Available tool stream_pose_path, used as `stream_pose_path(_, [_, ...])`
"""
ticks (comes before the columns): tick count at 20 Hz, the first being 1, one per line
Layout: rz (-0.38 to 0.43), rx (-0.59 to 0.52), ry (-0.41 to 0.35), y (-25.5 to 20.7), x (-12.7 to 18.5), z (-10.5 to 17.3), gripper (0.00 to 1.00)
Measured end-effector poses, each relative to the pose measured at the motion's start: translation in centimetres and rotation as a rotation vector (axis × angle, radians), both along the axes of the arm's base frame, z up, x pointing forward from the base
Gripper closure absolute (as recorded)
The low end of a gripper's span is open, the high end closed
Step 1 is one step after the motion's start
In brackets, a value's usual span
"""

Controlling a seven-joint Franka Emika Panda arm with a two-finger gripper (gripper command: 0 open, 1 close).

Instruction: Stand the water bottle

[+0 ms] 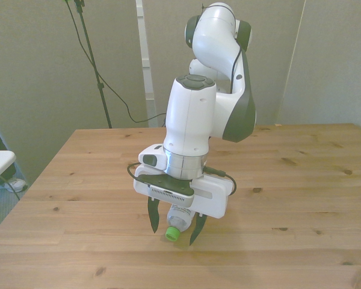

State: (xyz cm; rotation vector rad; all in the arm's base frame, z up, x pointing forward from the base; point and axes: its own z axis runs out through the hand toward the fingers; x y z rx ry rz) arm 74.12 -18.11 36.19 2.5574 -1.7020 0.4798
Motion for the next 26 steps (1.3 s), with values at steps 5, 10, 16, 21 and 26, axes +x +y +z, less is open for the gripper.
stream_pose_path(5, [-0.004, -0.001, 0.001, -0.09, 0.14, -0.34, 1.00])
stream_pose_path(10, [-0.006, 0.001, 0.006, -0.12, 0.15, -0.71, 1.00])
stream_pose_path(16, [-0.009, 0.005, 0.006, -0.21, 0.13, -0.83, 1.00])
stream_pose_path(21, [-0.016, 0.012, 0.004, -0.62, 0.05, -0.82, 1.00])
stream_pose_path(26, [-0.008, 0.028, -0.028, -0.23, 0.34, 0.03, 1.00])
